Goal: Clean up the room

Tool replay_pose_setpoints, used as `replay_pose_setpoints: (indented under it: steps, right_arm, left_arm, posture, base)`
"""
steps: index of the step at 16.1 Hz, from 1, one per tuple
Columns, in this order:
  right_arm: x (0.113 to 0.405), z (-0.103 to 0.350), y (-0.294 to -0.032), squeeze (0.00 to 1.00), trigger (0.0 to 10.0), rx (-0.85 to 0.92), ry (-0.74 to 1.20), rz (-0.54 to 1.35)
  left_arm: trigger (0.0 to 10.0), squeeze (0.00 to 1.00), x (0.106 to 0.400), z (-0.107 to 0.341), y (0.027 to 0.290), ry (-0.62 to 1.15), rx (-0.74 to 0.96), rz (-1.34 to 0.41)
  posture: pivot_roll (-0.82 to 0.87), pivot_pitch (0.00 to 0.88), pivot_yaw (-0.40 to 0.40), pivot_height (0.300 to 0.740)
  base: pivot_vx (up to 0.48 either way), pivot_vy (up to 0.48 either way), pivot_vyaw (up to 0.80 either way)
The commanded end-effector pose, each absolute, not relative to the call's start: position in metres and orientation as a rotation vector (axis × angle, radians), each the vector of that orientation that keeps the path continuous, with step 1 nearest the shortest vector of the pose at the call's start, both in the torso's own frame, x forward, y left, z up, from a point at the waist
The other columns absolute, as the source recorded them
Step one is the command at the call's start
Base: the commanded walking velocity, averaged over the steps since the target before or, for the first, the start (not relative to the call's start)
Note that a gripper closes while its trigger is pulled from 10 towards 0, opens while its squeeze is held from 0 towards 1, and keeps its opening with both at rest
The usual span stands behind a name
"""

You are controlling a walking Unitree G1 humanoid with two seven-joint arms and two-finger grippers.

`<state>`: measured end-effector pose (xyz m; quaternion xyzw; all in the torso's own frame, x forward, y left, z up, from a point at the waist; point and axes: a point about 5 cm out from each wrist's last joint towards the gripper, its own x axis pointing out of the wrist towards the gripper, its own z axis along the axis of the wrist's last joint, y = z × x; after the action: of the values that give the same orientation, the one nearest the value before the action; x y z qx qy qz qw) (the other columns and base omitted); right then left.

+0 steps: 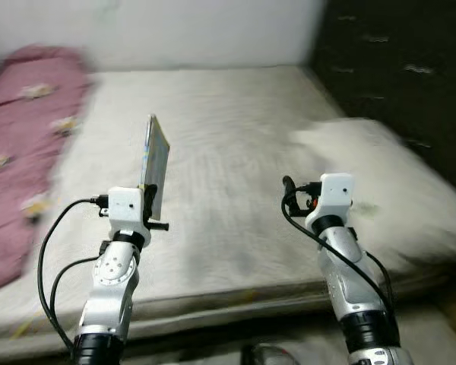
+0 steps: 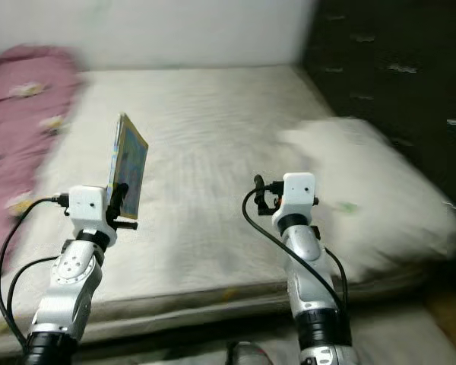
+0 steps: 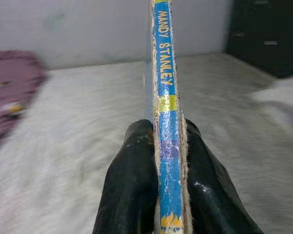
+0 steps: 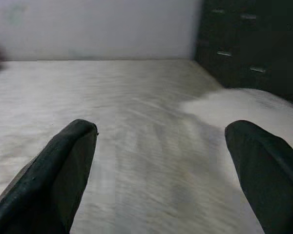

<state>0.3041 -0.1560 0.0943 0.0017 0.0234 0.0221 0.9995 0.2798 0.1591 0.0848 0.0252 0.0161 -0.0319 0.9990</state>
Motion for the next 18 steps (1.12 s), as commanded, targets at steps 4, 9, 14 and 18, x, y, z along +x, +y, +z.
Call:
replay_pose_setpoints:
  steps: [4, 9, 14, 18]
  right_arm:
    - [0.3024, 0.0923, -0.1629, 0.0, 10.0, -0.005, 0.058, 0.023]
    - [0.3042, 0.0914, -0.1598, 0.0, 10.0, -0.009, 0.06, 0.034]
    - [0.3035, 0.0901, -0.1591, 0.0, 10.0, -0.019, 0.062, 0.04]
    - [0.3055, 0.0911, -0.1577, 0.0, 10.0, -0.027, 0.057, 0.048]
  left_arm:
    - [10.0, 0.0, 0.2815, 0.0939, 0.156, -0.01, 0.048, -0.082]
    - [10.0, 0.0, 0.2827, 0.0956, 0.1565, -0.016, 0.054, -0.082]
    - [10.0, 0.0, 0.2826, 0.0969, 0.1564, -0.025, 0.049, -0.082]
    - [10.0, 0.0, 0.2814, 0.0993, 0.1558, -0.04, 0.023, -0.103]
  posture:
    - [-0.04, 0.0, -0.014, 0.74]
    - [-0.03, 0.0, -0.013, 0.74]
    - [-0.03, 0.0, -0.01, 0.74]
    - [-0.03, 0.0, -0.015, 0.74]
  base:
    - [0.0, -0.288, -0.12]
    - [0.0, -0.289, 0.0]
    - [0.0, 0.0, 0.0]
    - [0.0, 0.0, 0.0]
